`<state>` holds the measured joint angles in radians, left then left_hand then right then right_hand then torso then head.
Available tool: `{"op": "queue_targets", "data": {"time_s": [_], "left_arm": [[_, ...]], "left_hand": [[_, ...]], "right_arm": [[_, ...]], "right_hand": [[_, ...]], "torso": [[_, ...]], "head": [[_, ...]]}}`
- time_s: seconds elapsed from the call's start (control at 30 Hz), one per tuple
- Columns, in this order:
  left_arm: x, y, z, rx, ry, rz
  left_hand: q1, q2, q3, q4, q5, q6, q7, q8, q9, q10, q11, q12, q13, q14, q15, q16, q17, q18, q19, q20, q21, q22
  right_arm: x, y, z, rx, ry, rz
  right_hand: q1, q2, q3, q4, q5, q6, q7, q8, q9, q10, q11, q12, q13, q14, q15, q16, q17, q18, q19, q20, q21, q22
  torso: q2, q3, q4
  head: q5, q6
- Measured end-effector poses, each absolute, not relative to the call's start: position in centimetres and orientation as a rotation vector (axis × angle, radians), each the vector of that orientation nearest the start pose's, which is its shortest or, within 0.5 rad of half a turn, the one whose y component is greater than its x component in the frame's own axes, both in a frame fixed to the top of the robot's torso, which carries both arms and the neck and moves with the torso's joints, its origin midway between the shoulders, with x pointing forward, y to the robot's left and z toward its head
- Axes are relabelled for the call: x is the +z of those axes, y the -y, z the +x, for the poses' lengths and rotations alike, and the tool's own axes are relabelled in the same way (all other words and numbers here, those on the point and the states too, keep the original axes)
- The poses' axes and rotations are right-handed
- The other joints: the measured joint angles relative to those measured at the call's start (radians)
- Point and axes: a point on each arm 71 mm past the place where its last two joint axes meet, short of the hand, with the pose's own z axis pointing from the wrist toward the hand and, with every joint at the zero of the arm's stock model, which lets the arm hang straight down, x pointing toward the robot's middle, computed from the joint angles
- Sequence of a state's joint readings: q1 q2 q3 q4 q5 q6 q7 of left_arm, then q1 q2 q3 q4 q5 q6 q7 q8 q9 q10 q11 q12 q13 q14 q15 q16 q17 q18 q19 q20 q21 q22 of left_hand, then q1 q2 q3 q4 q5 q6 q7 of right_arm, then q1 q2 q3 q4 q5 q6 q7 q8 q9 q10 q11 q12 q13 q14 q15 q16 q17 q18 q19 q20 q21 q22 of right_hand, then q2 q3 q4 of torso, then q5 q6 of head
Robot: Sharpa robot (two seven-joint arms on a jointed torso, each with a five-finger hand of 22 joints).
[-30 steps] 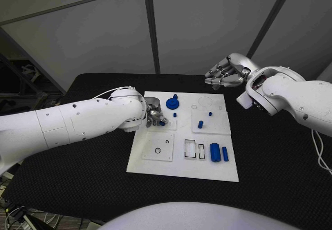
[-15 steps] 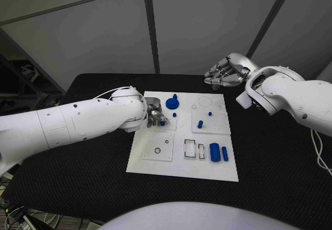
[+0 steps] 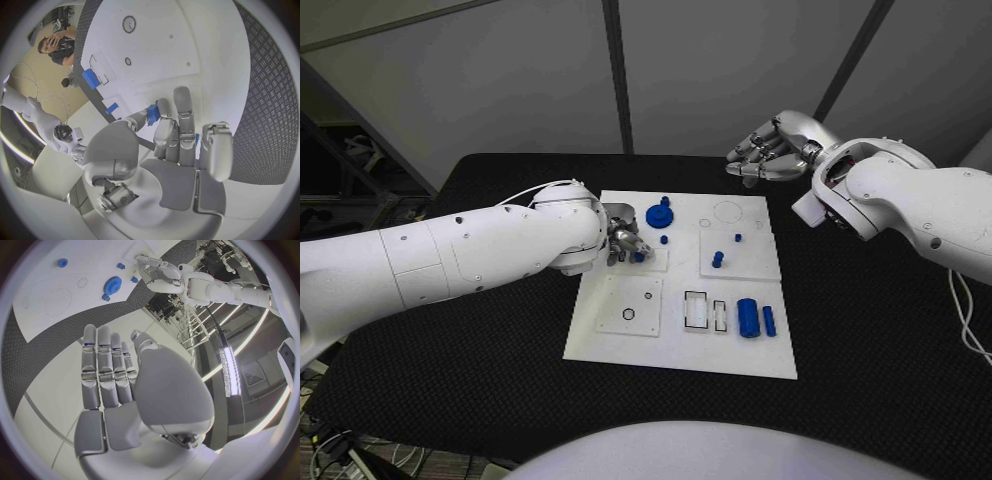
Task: Assemble the parts on the task board
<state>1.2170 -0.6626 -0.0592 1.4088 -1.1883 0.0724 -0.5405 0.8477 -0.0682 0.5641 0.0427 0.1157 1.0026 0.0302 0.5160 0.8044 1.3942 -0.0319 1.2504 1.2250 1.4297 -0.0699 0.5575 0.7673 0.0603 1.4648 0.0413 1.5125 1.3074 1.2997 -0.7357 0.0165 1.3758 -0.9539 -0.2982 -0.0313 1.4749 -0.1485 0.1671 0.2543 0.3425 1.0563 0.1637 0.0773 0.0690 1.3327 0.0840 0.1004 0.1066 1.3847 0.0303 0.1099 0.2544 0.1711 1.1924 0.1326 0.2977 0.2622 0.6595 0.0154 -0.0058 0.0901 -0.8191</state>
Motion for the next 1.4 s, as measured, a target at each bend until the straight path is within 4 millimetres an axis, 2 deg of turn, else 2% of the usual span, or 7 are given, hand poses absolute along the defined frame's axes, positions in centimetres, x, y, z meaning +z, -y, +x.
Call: {"op": "queue_targets", "data": {"time_s": [0.3,0.53,0.87,0.97,1.17,1.4], "left_arm": [[-22.69,-16.31,49.92,-0.362,-2.235,-0.087],[-22.68,-16.36,49.95,-0.361,-2.235,-0.088],[-22.67,-16.33,49.94,-0.362,-2.235,-0.087],[-22.68,-16.33,49.93,-0.362,-2.235,-0.087],[-22.71,-16.38,49.95,-0.360,-2.235,-0.088],[-22.71,-16.44,49.95,-0.359,-2.236,-0.089]], "left_hand": [[-0.004,0.004,-0.001,0.001,0.000,0.006,-0.001,0.000,0.000,0.000,0.000,0.000,0.000,0.000,0.000,0.000,0.000,0.000,0.000,0.000,0.000,0.000],[-0.046,-0.019,-0.056,0.028,0.000,0.014,0.000,0.000,0.005,0.004,-0.004,0.004,0.005,0.000,0.000,-0.004,0.003,0.000,0.000,0.000,0.000,0.000],[-0.047,-0.021,-0.080,0.036,0.000,0.018,-0.004,0.000,0.008,0.004,-0.004,0.004,0.006,0.004,-0.004,-0.004,0.004,0.000,0.000,0.000,0.000,0.000],[-0.046,-0.020,-0.085,0.030,0.000,0.018,-0.004,0.000,0.009,0.004,-0.004,0.004,0.006,0.004,-0.004,-0.004,0.005,0.000,0.000,0.000,0.000,0.000],[-0.025,0.001,-0.092,0.023,0.000,0.018,-0.004,0.000,0.011,0.007,-0.007,0.004,0.007,0.004,-0.004,-0.004,0.005,0.000,0.000,0.000,0.000,0.000],[-0.025,0.001,-0.100,0.020,0.000,0.018,-0.004,0.000,0.012,0.007,-0.007,0.004,0.007,0.004,-0.004,-0.008,0.006,0.000,0.000,0.000,0.000,0.000]], "right_arm": [[-12.61,19.21,53.58,0.920,-1.634,0.281],[-12.61,19.22,53.59,0.919,-1.634,0.281],[-12.62,19.24,53.60,0.919,-1.635,0.282],[-12.62,19.25,53.61,0.918,-1.635,0.282],[-12.63,19.27,53.63,0.918,-1.635,0.283],[-12.64,19.28,53.64,0.917,-1.636,0.283]], "right_hand": [[0.000,0.000,0.000,0.000,0.000,0.000,0.000,0.000,0.000,0.000,0.000,0.000,0.000,0.000,0.000,0.000,0.000,0.000,0.000,0.000,0.000,0.000],[0.000,0.000,0.000,0.000,0.000,0.000,0.000,0.000,0.000,0.000,0.000,0.000,0.000,0.000,0.000,0.000,0.000,0.000,0.000,0.000,0.000,0.000],[0.000,0.000,0.000,0.000,0.000,0.000,0.000,0.000,0.000,0.000,0.000,0.000,0.000,0.000,0.000,0.000,0.000,0.000,0.000,0.000,0.000,0.000],[0.000,0.000,0.000,0.000,0.000,0.000,0.000,0.000,0.000,0.000,0.000,0.000,0.000,0.000,0.000,0.000,0.000,0.000,0.000,0.000,0.000,0.000],[0.000,0.000,0.000,0.000,0.000,0.000,0.000,0.000,0.000,0.000,0.000,0.000,0.000,0.000,0.000,0.000,0.000,0.000,0.000,0.000,0.000,0.000],[0.000,0.000,-0.004,0.004,0.000,0.000,0.000,0.000,0.000,0.000,0.000,0.000,0.001,0.000,0.000,0.000,0.002,0.000,0.000,0.000,0.000,-0.001]], "torso": [[0.000,-0.0005,-0.0005],[0.001,-0.0008,-0.0005],[0.001,-0.0008,0.0003],[0.000,-0.0006,0.0003],[0.000,-0.0006,0.0003],[0.000,-0.0007,0.0003]], "head": [[-0.001,0.000],[-0.002,-0.002],[0.001,-0.004],[0.001,-0.004],[0.001,-0.004],[0.001,-0.004]]}}
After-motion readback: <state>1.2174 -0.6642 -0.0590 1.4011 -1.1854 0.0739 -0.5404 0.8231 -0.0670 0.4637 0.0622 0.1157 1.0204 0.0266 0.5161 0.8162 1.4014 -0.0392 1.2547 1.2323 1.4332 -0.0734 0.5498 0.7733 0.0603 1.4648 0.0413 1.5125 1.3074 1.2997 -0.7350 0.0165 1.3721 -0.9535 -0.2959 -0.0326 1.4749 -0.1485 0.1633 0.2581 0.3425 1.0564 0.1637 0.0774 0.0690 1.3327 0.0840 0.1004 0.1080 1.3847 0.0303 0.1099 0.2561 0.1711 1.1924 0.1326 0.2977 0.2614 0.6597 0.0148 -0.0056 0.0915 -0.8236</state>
